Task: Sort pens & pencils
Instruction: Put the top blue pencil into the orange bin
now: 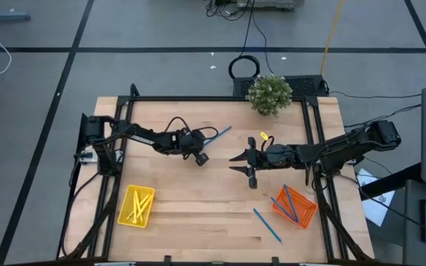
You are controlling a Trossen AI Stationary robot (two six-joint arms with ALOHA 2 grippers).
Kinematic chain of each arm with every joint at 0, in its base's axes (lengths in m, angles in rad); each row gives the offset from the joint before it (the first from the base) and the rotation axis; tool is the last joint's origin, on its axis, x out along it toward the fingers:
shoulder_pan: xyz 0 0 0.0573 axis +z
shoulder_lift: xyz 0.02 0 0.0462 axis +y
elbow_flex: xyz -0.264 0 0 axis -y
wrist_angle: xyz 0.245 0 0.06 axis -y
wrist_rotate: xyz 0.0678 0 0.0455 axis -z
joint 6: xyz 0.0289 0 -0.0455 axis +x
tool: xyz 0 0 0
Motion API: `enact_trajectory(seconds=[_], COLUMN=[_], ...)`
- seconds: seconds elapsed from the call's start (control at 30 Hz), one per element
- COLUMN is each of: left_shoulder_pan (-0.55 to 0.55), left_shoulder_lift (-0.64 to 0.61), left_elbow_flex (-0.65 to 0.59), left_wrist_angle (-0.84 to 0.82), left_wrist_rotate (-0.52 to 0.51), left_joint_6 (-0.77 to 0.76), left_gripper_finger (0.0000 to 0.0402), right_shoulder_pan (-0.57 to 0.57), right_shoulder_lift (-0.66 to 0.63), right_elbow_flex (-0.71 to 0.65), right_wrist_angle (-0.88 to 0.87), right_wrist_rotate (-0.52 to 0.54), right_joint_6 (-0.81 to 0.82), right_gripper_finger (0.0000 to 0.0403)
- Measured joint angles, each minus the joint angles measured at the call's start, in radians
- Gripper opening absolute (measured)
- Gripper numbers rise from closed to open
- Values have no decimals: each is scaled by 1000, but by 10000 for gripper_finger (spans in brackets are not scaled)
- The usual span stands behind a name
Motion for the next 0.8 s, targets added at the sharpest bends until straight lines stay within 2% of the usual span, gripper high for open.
enact_trajectory(seconds=[0.27,0.6,0.8], left_shoulder_pan=[-3,-26,-60], left_shoulder_lift=[-35,-137,-215], left_elbow_flex=[-2,-3,0], left_wrist_angle=[-25,-87,-124], left_wrist_rotate=[23,22,-23], left_joint_6=[4,8,16], left_gripper_finger=[1,0,0], right_shoulder_pan=[0,0,0], right_shoulder_lift=[0,0,0], right_elbow_flex=[0,0,0], right_wrist_angle=[-1,-1,-8], right_wrist_rotate=[0,0,0], right_joint_6=[0,0,0], right_gripper_finger=[114,114,114])
